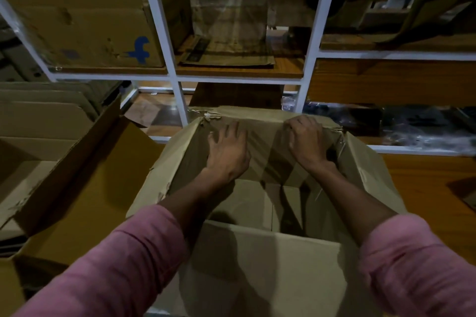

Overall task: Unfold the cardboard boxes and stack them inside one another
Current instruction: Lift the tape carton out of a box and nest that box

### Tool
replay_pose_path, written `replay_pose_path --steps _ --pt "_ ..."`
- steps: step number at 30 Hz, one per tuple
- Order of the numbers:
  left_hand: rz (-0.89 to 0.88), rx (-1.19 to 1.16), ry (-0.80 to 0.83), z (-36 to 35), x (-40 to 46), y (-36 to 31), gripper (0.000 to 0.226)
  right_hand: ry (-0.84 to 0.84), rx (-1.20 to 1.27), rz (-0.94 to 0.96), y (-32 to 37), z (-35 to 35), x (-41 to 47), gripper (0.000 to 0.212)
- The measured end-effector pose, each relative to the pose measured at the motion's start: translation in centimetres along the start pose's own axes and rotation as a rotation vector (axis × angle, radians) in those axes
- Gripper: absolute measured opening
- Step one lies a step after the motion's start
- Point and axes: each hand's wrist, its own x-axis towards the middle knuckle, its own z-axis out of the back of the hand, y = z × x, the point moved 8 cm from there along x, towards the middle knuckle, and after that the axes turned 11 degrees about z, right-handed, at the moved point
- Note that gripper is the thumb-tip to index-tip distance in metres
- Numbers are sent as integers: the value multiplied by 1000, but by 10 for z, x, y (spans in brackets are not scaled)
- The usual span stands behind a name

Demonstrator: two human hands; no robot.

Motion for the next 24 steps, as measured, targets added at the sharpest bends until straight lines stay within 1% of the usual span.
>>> replay_pose_path --steps 3,6,8,10,12,14,16,18,20,23,24 --pt "-24 -36 -15 15 -22 1 48 -18 92 47 30 18 -21 24" --pt "-49 -212 -98 36 -52 7 33 12 203 42 58 41 -47 20" --pt "-65 -315 -118 46 -74 14 23 76 276 -4 74 56 -66 17" --pt "-112 -311 -134 54 -97 20 18 176 309 -23 95 69 -89 15" --pt "-196 -299 -137 60 -121 23 15 287 336 -49 117 76 -117 18" --pt "-264 -285 -135 61 -145 29 22 372 308 -54 135 81 -141 20" --pt "-308 -249 -99 54 -166 35 29 473 268 -62 145 79 -160 15" --pt "-352 -173 -50 41 -183 41 32 530 250 -96 148 75 -174 21" --pt "-375 -89 -38 30 -194 46 34 481 196 -125 146 71 -184 23" --pt "-360 -42 -99 28 -202 49 27 320 28 -111 151 68 -191 8" --pt "-338 -40 -126 30 -203 49 26 281 -3 -113 154 67 -193 6"
